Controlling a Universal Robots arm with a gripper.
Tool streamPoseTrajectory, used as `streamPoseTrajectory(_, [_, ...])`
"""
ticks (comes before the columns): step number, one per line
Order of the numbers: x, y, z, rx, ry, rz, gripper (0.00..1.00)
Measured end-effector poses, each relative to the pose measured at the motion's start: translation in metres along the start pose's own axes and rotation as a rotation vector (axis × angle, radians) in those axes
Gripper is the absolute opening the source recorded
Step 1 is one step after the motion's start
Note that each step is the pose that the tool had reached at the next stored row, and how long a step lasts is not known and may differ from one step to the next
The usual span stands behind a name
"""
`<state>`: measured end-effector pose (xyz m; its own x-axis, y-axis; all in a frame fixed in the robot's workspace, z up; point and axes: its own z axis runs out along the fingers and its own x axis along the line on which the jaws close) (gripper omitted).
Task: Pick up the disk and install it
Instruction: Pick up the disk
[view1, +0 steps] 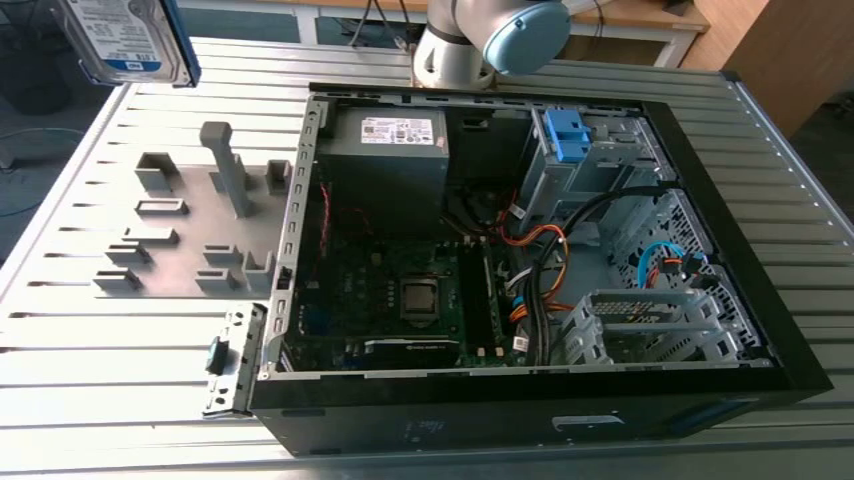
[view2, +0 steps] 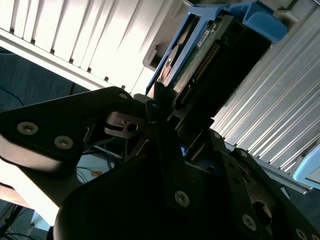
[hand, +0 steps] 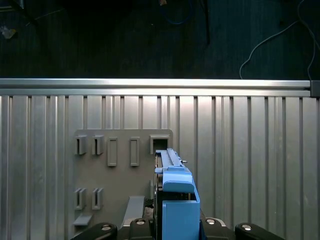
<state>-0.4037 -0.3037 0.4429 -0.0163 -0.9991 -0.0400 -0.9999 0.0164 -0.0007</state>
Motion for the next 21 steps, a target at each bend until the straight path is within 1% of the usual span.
streamPoseTrajectory(21, [-0.0003, 0.0000, -0.0080, 0.0000, 0.0000, 0.000, 0.36])
